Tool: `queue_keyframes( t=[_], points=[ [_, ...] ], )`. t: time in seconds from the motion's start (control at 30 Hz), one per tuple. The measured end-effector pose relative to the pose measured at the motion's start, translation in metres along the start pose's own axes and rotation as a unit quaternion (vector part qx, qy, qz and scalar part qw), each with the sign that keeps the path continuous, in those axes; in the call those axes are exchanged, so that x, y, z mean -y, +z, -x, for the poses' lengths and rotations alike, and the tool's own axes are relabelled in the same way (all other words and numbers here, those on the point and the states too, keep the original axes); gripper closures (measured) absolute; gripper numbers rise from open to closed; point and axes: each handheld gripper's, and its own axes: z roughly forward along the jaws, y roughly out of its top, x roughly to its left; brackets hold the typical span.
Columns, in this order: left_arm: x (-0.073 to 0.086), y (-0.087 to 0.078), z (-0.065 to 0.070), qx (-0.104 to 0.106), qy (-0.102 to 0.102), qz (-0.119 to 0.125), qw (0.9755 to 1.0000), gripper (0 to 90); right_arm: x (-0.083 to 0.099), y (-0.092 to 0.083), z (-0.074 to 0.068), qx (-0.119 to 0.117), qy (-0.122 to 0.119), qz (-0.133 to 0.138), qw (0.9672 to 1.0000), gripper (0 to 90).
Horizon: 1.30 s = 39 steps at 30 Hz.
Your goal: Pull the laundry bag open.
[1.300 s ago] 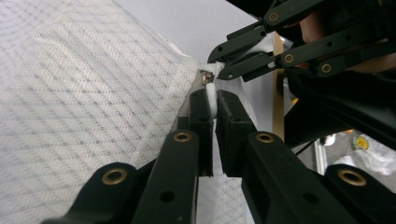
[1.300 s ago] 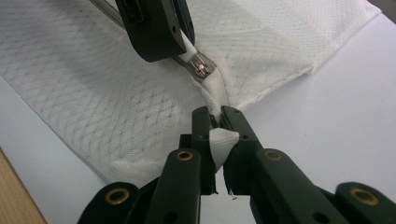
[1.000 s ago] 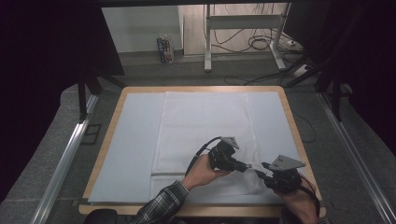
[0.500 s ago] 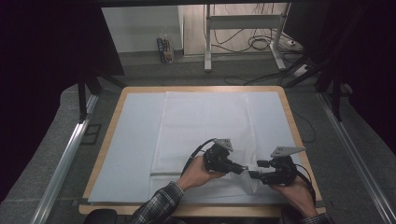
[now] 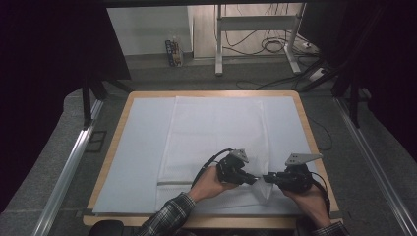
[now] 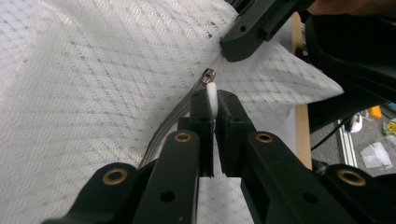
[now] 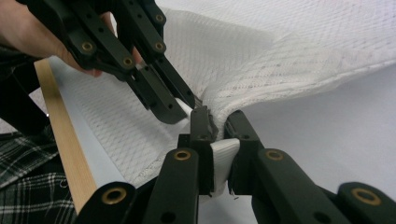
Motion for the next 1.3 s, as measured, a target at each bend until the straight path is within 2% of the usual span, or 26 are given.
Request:
queue_keyframes(
  t=[0.13,0.17,0.2,0.3,0.4,0.53,0.6,0.7,0.97,1.17,1.23,1.3],
  points=[
    [0.0,0.0,-0.001,0.001,-0.003,-0.003,1.0,87.3,0.0,0.001,-0.001,0.008,0.004,0.0,1.0,84.8],
    [0.0,0.0,-0.001,0.003,-0.009,-0.003,1.0,87.4,0.0,0.001,-0.002,0.013,0.002,-0.002,0.9999,85.3],
    [0.0,0.0,-0.001,0.003,-0.01,-0.004,0.9999,87.4,-0.001,0.001,-0.003,0.023,-0.002,-0.007,0.9997,85.7],
    [0.0,-0.001,0.0,-0.002,-0.011,-0.006,0.9999,87.6,-0.001,0.002,-0.005,0.033,-0.009,-0.016,0.9993,86.1],
    [0.0,-0.002,0.002,-0.011,-0.002,-0.015,0.9998,87.6,0.0,0.003,-0.005,0.037,-0.009,-0.018,0.9991,86.2],
    [-0.001,-0.003,0.002,-0.015,0.0,-0.02,0.9997,87.6,0.0,0.002,-0.005,0.04,-0.008,-0.02,0.999,86.3],
    [0.0,-0.004,0.002,-0.019,0.002,-0.023,0.9996,87.7,0.001,0.002,-0.006,0.051,-0.01,-0.023,0.9984,86.4],
    [0.002,-0.005,0.003,-0.019,0.002,-0.023,0.9995,87.7,0.001,0.002,-0.005,0.042,-0.004,-0.021,0.9989,86.4],
    [0.006,-0.01,0.003,-0.034,0.003,-0.028,0.999,87.7,0.002,0.002,-0.006,0.061,-0.013,-0.029,0.9977,86.4],
    [0.008,-0.013,0.004,-0.034,0.003,-0.027,0.999,87.6,0.002,0.002,-0.006,0.063,-0.015,-0.028,0.9975,86.4],
    [0.009,-0.014,0.003,-0.036,0.0,-0.028,0.999,87.6,0.002,0.002,-0.006,0.072,-0.016,-0.03,0.9968,86.4],
    [0.01,-0.016,0.003,-0.032,-0.003,-0.024,0.9992,87.6,0.002,0.001,-0.005,0.068,-0.012,-0.028,0.9972,86.4]
  ],
)
